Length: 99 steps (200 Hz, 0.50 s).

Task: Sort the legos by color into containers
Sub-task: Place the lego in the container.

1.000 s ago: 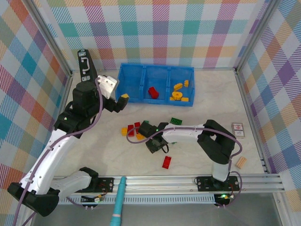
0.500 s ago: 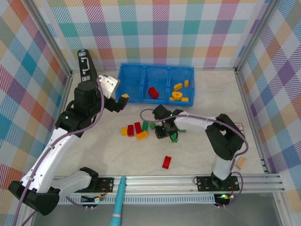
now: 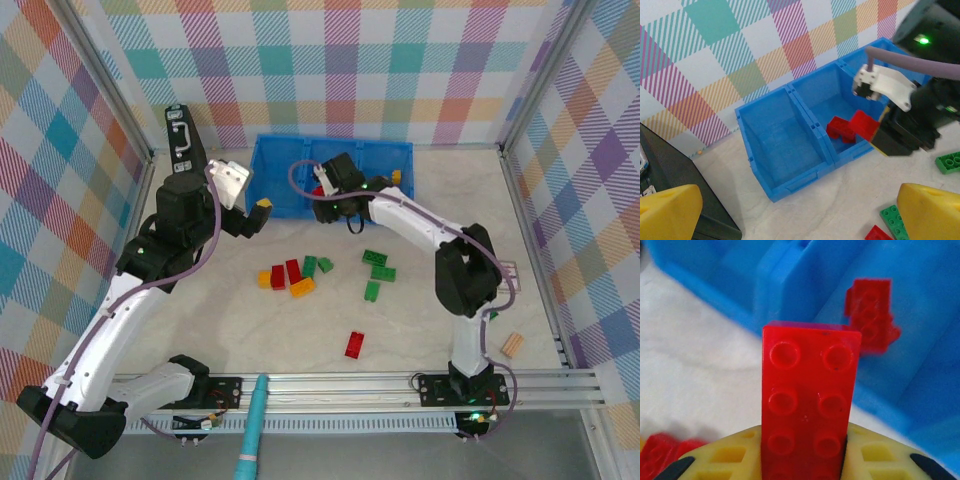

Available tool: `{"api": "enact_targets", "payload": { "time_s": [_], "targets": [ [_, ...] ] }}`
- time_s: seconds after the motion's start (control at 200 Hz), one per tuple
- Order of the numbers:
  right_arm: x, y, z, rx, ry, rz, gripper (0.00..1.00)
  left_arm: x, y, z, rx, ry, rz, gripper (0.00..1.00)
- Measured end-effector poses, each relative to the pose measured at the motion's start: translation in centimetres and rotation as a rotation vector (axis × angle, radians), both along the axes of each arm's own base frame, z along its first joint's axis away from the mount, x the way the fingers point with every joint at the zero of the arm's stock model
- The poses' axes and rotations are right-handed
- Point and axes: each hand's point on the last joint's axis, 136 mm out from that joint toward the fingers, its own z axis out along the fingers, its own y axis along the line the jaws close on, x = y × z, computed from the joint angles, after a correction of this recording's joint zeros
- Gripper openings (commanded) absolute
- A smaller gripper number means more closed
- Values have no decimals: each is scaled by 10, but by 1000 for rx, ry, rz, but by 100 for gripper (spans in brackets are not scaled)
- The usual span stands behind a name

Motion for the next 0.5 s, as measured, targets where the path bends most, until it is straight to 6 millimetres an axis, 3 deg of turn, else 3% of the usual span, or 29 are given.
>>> {"api": "enact_targets", "payload": {
  "time_s": [0.2, 0.495],
  "targets": [
    [54, -10, -10, -15, -56, -33, 35, -3, 2, 5, -5, -14, 2, 100],
    [119, -22, -3, -15, -177, -74, 35, -4, 3, 6, -3, -20, 5, 100]
  ]
}}
